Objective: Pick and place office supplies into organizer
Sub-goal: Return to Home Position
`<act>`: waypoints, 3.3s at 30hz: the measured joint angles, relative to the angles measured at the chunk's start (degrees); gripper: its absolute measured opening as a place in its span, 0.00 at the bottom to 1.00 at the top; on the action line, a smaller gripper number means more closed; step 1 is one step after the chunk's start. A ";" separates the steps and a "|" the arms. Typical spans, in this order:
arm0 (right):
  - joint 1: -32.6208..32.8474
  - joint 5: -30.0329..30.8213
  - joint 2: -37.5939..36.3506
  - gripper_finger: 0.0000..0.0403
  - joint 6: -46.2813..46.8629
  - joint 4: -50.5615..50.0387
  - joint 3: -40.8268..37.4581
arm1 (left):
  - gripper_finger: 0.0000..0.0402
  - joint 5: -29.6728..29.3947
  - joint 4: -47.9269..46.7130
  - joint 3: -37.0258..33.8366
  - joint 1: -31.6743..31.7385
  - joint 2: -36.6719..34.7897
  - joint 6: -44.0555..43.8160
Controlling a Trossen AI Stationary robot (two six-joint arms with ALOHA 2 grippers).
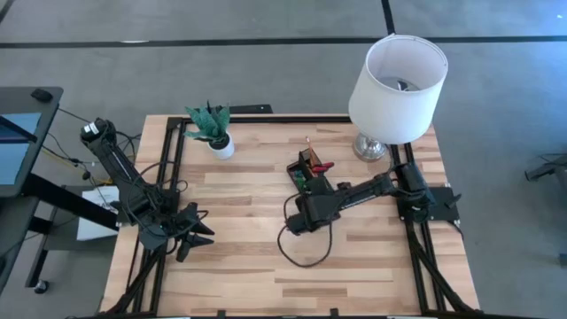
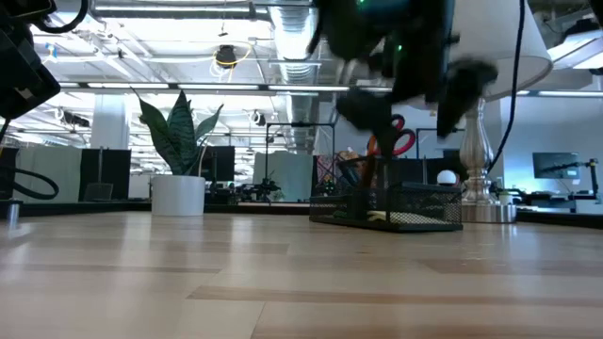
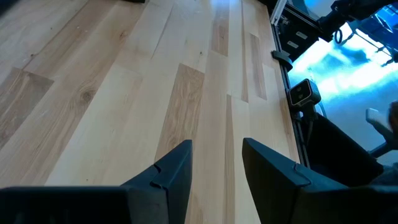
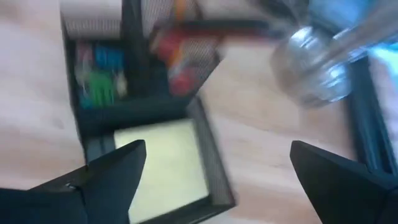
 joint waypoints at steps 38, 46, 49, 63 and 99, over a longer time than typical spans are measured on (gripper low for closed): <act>58.57 41.87 -33.62 0.98 -5.83 1.08 -5.14 | 0.34 -12.27 -5.01 5.72 -1.74 -15.06 20.59; 59.34 50.90 -36.00 0.98 -0.72 31.21 -38.74 | 0.34 -11.68 3.03 -3.98 -3.10 -33.50 30.14; 58.72 51.82 -42.27 0.98 -1.41 35.78 -44.80 | 0.34 -10.34 17.40 -12.79 -3.04 -36.71 36.22; 58.72 52.62 -58.84 0.98 -6.87 45.78 -62.89 | 0.34 0.76 30.47 -20.32 1.79 -43.03 51.75; 70.71 53.73 -85.11 0.98 -8.19 29.94 -75.86 | 0.34 -1.99 24.91 -20.32 3.80 -43.00 50.12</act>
